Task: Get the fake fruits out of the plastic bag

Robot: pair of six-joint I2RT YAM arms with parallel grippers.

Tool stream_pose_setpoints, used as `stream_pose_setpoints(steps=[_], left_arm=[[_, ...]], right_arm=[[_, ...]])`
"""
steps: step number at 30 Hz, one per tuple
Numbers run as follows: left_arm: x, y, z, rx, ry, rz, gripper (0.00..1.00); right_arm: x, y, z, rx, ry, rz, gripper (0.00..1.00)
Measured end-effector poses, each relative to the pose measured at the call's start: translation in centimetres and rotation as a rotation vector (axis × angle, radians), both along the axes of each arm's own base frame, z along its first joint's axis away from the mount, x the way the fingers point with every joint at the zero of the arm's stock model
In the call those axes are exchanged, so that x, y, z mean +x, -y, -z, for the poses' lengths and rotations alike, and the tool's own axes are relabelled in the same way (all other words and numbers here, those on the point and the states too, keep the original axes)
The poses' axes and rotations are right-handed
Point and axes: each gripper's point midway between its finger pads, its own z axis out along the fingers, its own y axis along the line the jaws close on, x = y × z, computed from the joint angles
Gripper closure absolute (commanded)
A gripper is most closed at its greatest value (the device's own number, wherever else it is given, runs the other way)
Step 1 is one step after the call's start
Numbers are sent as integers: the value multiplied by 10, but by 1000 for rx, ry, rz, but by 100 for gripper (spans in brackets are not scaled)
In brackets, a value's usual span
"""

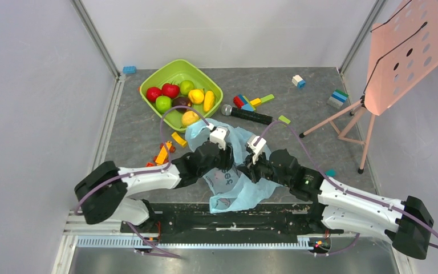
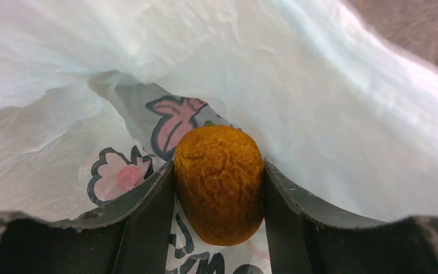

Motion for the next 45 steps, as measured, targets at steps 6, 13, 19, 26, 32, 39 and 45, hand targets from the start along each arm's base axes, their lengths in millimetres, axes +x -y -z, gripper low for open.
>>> stream_pose_setpoints(steps=[6,13,19,26,32,39,45], left_arm=[[-17,-3,-33,-84,18,66,51],[-50,-6,-44,-134,-23,195,50],[-81,-15,-50,-182,-50,303,49],[-84,-45,-71,-277,53,225,47],[-65,-65,-92,-372,142,62,42],[-50,-63,-86,-354,148,-8,42],[-52,-48,-98,-383,123,40,42]], right_arm=[[12,16,10,-71,19,90,97],[16,29,23,-150,33,125,97],[18,38,35,-218,31,144,97],[10,30,29,-172,21,90,97],[-5,12,20,-73,-3,-10,97],[-18,-3,20,-28,-35,-85,98],[-20,-8,31,-63,-44,-77,99]])
